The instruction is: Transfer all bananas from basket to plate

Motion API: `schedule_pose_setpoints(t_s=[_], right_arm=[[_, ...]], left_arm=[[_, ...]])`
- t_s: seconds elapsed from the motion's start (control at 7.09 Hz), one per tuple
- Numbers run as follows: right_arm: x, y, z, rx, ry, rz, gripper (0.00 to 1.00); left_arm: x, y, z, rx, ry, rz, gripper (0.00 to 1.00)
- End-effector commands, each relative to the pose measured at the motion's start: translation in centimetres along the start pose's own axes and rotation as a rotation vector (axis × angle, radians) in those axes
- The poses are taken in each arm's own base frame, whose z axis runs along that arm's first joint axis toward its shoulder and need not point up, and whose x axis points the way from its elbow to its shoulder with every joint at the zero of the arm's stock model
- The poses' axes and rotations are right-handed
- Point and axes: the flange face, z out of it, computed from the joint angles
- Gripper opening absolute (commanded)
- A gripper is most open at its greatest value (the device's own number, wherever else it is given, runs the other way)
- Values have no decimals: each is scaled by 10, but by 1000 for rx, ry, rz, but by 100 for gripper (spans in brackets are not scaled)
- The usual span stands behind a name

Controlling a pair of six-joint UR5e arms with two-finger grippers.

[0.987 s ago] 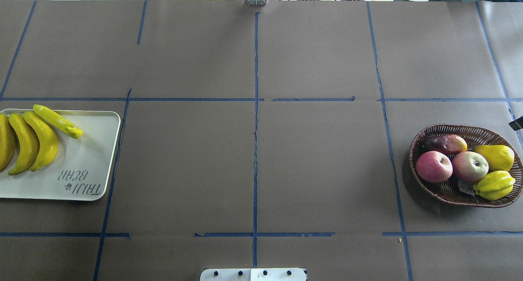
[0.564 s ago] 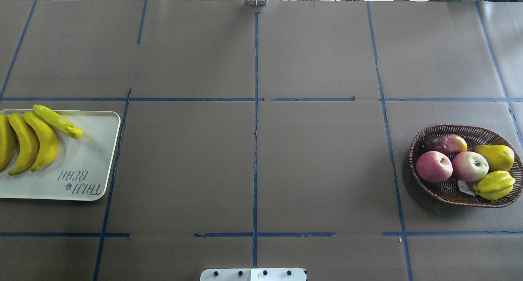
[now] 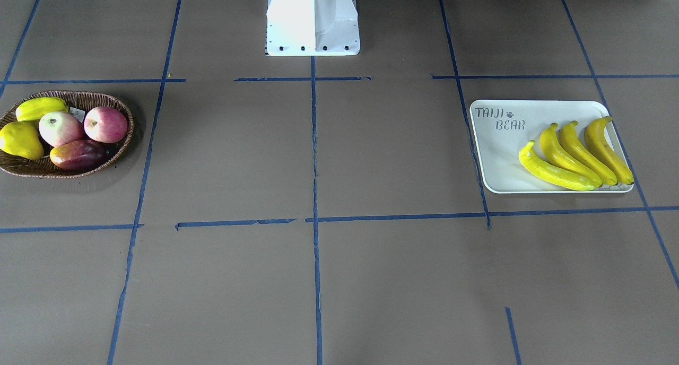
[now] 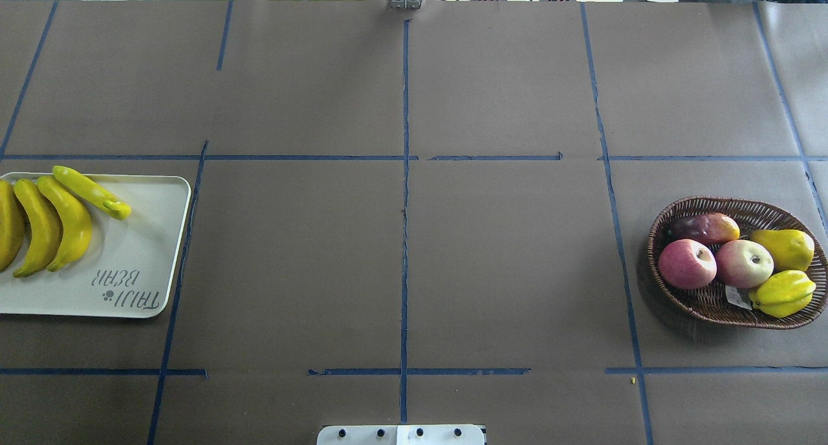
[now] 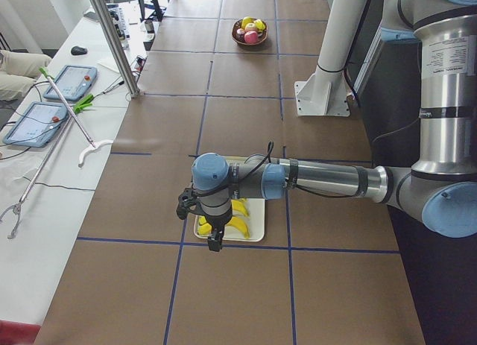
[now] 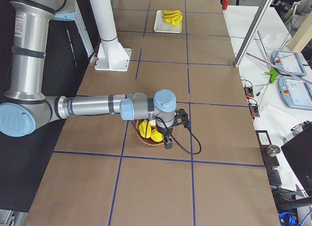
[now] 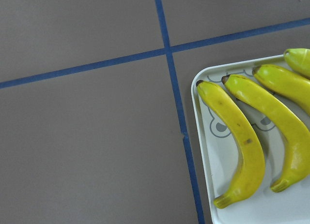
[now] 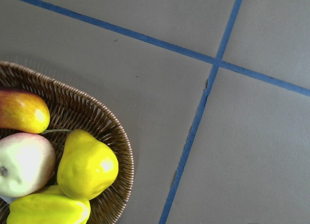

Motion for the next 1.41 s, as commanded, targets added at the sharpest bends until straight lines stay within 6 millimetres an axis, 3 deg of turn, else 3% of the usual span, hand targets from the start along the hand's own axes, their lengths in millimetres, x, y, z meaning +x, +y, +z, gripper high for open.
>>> schedule_pose_setpoints(t_s=[0.0,0.28,0.85,1.27], right_arm=[[8,23,10,-23,-2,94,98],[8,23,10,-22,-5,108,100],[10,24,12,-26,-3,113,100],[9,26,12,-27,-6,120,100]], left_arm=[[-3,3,0,-1,0,-36,100],[-9,4,8,-17,0,-57,100],[-1,5,0,-2,-3,-40,100],[-4,14,5,-12,0,-50,100]])
